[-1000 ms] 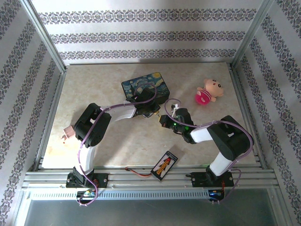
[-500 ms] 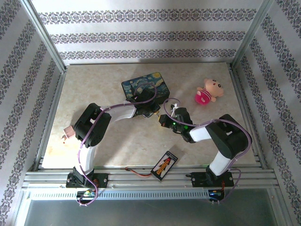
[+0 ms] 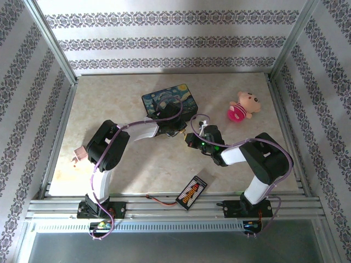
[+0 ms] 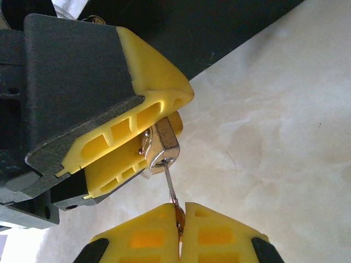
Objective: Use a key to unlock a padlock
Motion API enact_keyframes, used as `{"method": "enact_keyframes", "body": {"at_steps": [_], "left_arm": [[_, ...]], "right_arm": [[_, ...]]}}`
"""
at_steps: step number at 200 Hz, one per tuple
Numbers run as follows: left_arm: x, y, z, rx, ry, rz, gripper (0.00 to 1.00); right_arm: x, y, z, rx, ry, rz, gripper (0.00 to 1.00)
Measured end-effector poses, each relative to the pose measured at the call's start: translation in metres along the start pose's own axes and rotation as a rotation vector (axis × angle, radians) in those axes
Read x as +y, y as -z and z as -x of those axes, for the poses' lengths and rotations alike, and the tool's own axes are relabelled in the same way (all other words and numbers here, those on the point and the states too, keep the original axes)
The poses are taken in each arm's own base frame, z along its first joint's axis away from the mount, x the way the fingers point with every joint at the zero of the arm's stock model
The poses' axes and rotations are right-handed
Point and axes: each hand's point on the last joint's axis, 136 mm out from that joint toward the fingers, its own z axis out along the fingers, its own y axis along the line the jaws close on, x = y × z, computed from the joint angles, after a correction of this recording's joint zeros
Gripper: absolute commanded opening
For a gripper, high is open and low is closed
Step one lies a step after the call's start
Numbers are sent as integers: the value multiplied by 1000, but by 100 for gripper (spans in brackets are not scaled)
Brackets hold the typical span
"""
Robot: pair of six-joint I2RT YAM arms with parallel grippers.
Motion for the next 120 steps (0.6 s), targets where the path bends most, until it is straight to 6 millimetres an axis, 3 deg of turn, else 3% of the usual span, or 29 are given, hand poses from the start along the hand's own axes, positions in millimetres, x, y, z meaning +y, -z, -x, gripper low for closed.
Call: {"method": "enact_keyframes", "body": {"at_steps": [120], "left_arm": [[0, 0, 0, 2, 0, -1, 11]], "right_arm": [[0, 0, 2, -9, -6, -2, 0]]}}
